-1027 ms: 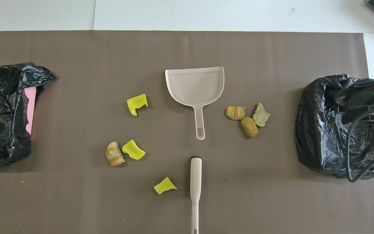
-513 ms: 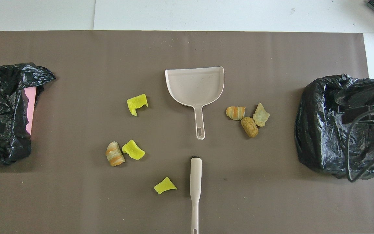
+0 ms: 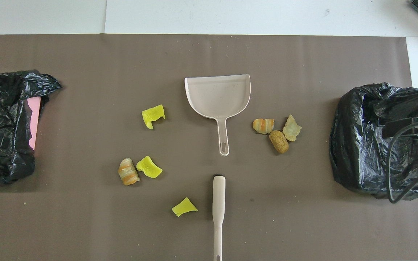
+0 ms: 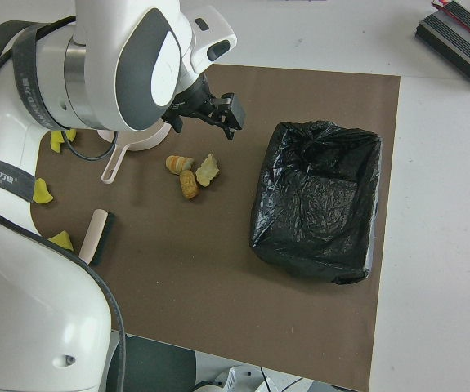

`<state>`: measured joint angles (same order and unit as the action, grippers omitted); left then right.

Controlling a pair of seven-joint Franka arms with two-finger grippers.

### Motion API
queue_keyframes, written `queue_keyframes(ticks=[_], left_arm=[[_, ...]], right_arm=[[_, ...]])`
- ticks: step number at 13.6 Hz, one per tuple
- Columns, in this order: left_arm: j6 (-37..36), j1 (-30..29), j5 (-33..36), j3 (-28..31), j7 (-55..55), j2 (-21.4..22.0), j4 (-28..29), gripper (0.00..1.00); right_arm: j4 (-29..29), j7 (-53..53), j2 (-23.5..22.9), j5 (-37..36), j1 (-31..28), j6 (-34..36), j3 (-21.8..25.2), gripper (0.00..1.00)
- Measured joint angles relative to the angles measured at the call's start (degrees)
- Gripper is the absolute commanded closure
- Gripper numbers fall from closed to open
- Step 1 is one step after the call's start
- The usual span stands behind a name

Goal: Sweep and dump trash in bin

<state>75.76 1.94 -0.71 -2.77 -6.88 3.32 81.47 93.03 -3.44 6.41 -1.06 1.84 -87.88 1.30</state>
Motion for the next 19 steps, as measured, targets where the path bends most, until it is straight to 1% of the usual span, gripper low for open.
queue_keyframes(ticks=[2,4,6,8,11,14,16,19], left_arm=[[0.0,0.4,0.0,-0.5,0.0,0.1,0.4,0.0],[0.3,1.8,-0.1,-0.7,0.0,1.0,2.0,0.0],[1.1,4.3,-0.2,-0.9,0.4,2.6,4.8,0.0],[2.1,8.0,-0.4,-1.0,3.5,4.6,8.6,0.0],[6.1,15.8,-1.3,-1.3,11.7,8.5,16.9,0.0],[11.7,24.0,-2.2,-1.5,20.0,11.5,25.8,0.0],[17.3,29.8,-2.3,-1.6,27.2,12.0,31.6,0.0],[25.6,37.1,-2.4,-1.7,34.7,12.0,39.0,0.0]], right_arm=[[0.1,0.0,0.0,0.0,0.0,0.0,0.0,0.0],[0.9,0.0,0.3,0.0,0.0,0.0,0.0,0.0],[2.6,-1.0,1.4,0.0,0.2,0.0,-0.3,0.0],[4.0,-2.3,2.7,0.0,0.4,-0.1,-0.9,0.0],[5.8,-5.2,4.1,0.0,0.8,-0.1,-2.3,0.0],[10.2,-8.5,7.1,0.0,0.8,-2.1,-4.8,0.0],[12.1,-8.6,8.6,0.0,0.8,-2.9,-5.1,0.0],[11.6,-8.5,8.2,0.0,0.0,-3.8,-4.0,0.0]])
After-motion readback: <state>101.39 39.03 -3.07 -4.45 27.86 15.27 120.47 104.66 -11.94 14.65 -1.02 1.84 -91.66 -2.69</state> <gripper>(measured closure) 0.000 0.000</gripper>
